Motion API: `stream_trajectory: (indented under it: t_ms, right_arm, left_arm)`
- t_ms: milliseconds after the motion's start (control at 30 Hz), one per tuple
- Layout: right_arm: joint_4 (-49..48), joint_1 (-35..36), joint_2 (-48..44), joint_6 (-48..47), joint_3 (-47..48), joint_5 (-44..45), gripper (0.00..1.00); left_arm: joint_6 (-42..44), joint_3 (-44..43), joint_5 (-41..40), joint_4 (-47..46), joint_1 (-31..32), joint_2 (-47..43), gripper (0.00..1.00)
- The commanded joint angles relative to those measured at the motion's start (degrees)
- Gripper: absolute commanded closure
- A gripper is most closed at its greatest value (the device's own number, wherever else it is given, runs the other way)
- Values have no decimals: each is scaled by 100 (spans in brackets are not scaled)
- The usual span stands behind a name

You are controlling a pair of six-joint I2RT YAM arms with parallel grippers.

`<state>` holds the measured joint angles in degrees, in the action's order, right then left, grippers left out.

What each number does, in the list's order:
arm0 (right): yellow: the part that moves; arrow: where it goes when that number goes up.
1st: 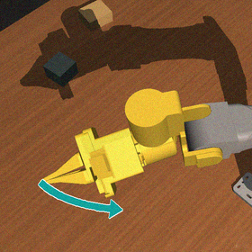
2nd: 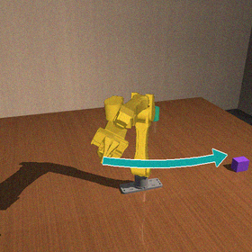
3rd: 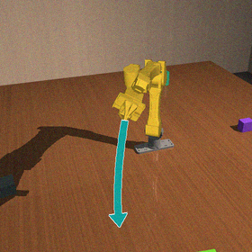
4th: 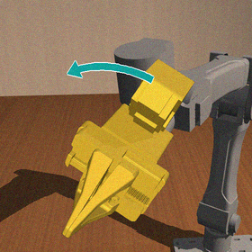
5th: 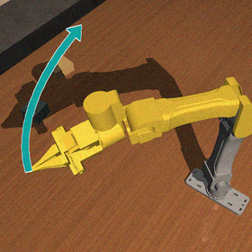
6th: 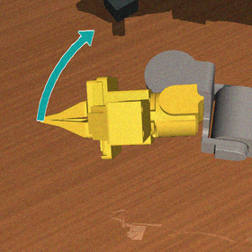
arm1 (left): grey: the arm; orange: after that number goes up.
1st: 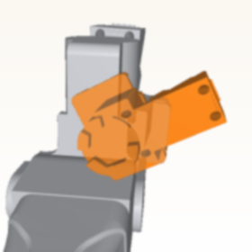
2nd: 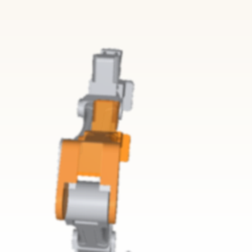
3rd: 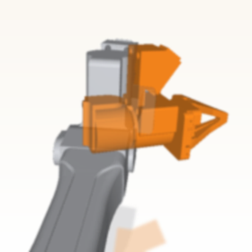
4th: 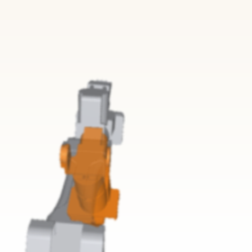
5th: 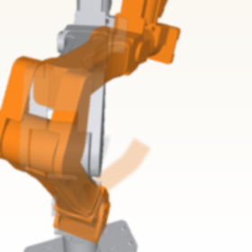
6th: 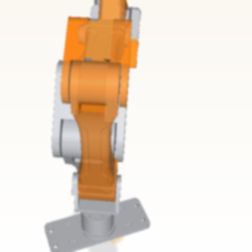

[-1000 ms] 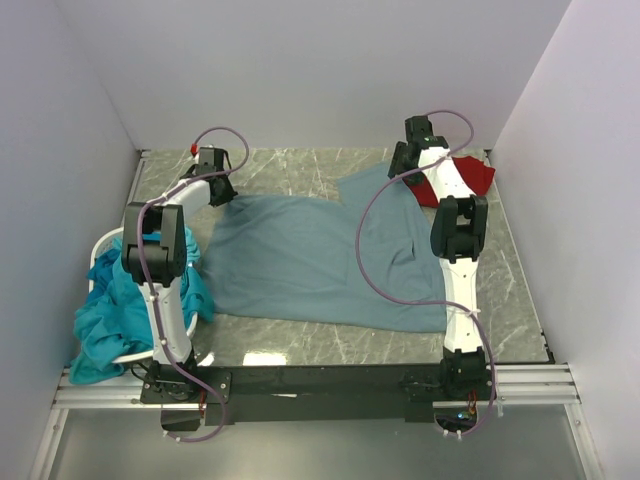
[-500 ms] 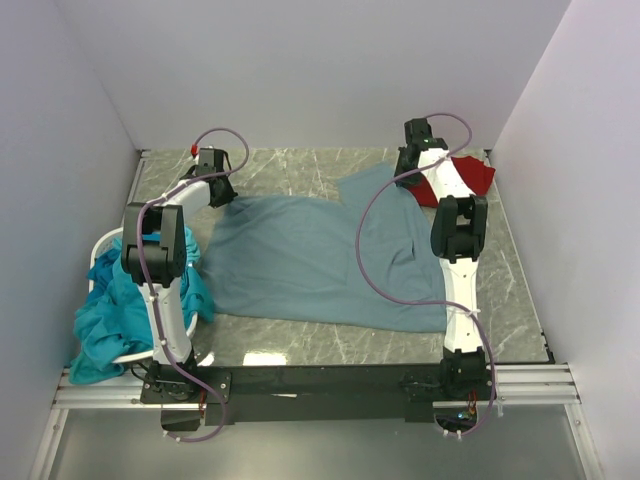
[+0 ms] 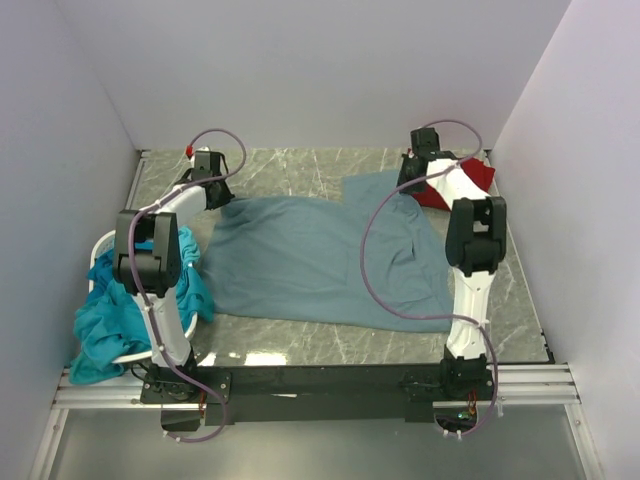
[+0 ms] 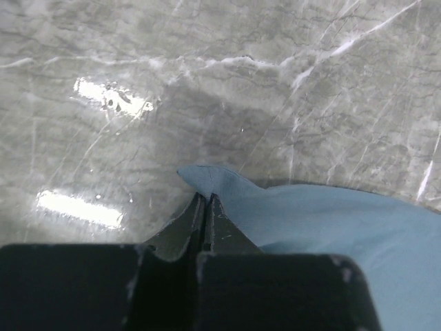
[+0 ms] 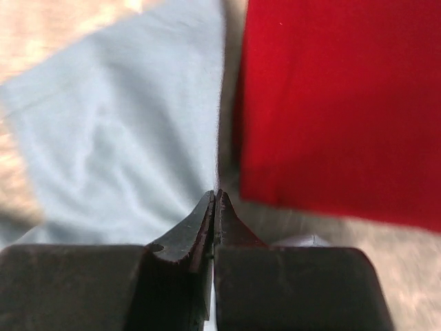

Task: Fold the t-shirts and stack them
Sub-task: Fold the tshirt

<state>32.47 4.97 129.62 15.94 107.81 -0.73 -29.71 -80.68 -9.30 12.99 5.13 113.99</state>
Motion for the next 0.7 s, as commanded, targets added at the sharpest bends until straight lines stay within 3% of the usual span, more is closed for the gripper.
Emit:
stream_trajectory:
  t_ms: [0, 300, 667]
  right_arm:
    - [-820, -31, -1121, -65, -479, -102, 100]
    - [-1242, -23, -2211, -56, -1920, -304, 100]
    - [-2007, 460, -4233, 137, -4785, -121, 100]
  left_arm:
    - [-87, 176, -239, -332, -29, -483, 100]
    - [-315, 773, -589, -508, -29, -922, 100]
    - [-535, 1863, -1065, -807, -91, -1784, 100]
